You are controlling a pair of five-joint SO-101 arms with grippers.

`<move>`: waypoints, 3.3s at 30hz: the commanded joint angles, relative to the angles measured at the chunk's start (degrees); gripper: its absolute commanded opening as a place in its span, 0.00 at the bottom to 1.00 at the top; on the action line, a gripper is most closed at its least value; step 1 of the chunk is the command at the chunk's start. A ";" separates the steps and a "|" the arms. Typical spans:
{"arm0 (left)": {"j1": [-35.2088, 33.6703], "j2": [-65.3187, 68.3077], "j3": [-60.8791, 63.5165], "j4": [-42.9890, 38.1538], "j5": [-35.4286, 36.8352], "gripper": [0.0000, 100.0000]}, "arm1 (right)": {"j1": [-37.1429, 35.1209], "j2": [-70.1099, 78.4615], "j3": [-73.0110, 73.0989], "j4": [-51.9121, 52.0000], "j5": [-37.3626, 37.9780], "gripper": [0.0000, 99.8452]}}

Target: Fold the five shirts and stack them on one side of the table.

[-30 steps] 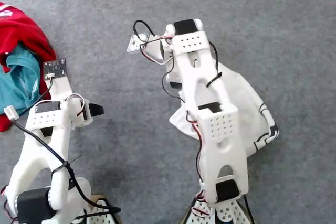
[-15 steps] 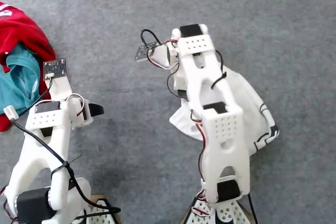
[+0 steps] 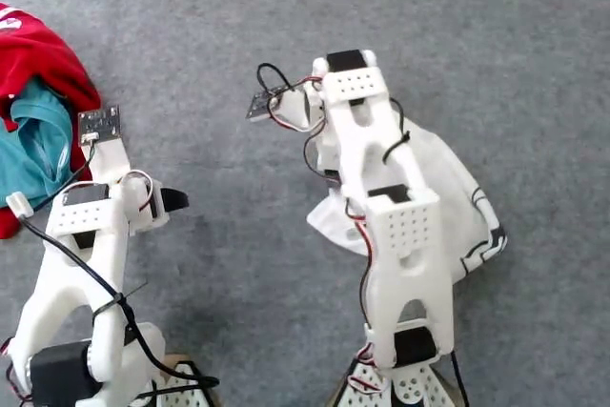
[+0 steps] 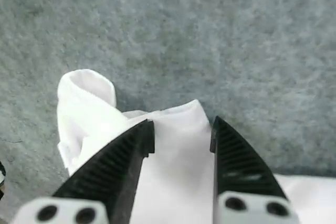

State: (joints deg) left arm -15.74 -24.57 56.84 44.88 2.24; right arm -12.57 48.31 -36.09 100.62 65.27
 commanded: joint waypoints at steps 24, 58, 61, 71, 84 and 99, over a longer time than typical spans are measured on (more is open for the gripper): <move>0.48 -1.41 -0.31 -0.79 0.09 0.34 | 2.64 3.38 -13.85 0.09 -4.13 0.02; 33.10 9.41 -28.26 10.29 10.73 0.34 | 45.89 -3.21 -49.01 -7.47 -43.87 0.02; 34.51 19.52 -37.49 10.73 19.52 0.34 | 48.88 3.21 -49.10 -7.65 -43.96 0.02; 40.57 51.60 -95.60 45.45 49.05 0.34 | 46.86 25.27 -50.68 -13.10 -53.27 0.02; 45.32 78.77 -132.26 55.82 58.55 0.28 | 45.54 32.57 -59.74 -14.68 -55.82 0.02; 46.20 81.41 -131.65 49.32 59.87 0.23 | 45.36 32.57 -59.74 -14.86 -55.74 0.02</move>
State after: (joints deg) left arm 29.19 57.36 -72.48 95.43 61.76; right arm 34.37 81.27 -93.76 86.81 9.98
